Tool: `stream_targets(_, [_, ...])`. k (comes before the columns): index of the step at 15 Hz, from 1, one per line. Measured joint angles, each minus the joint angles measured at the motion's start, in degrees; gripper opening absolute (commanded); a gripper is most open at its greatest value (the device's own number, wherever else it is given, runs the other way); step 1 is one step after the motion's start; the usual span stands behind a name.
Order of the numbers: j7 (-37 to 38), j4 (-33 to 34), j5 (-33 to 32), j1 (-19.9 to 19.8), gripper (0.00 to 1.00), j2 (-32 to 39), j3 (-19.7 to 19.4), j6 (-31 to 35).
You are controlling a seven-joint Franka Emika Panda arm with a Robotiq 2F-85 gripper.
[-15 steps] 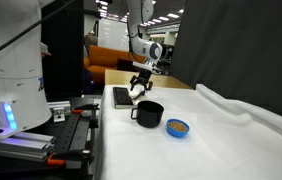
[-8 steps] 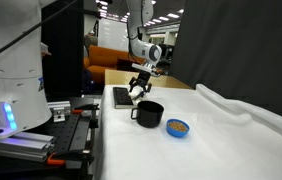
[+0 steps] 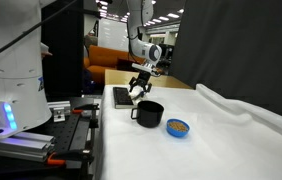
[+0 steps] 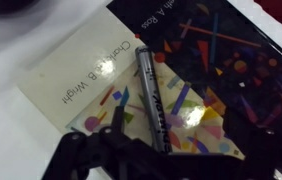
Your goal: Put the pen into the black cup.
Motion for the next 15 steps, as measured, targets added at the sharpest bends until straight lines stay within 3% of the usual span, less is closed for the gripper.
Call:
stream_targets(5, [0.0, 0.0, 0.0, 0.0, 1.00, 0.0, 0.0, 0.0])
stream_targets(7, [0.0, 0.0, 0.0, 0.0, 0.74, 0.0, 0.0, 0.0])
stream_targets(15, [0.0, 0.3, 0.0, -0.2, 0.19, -0.1, -0.1, 0.1])
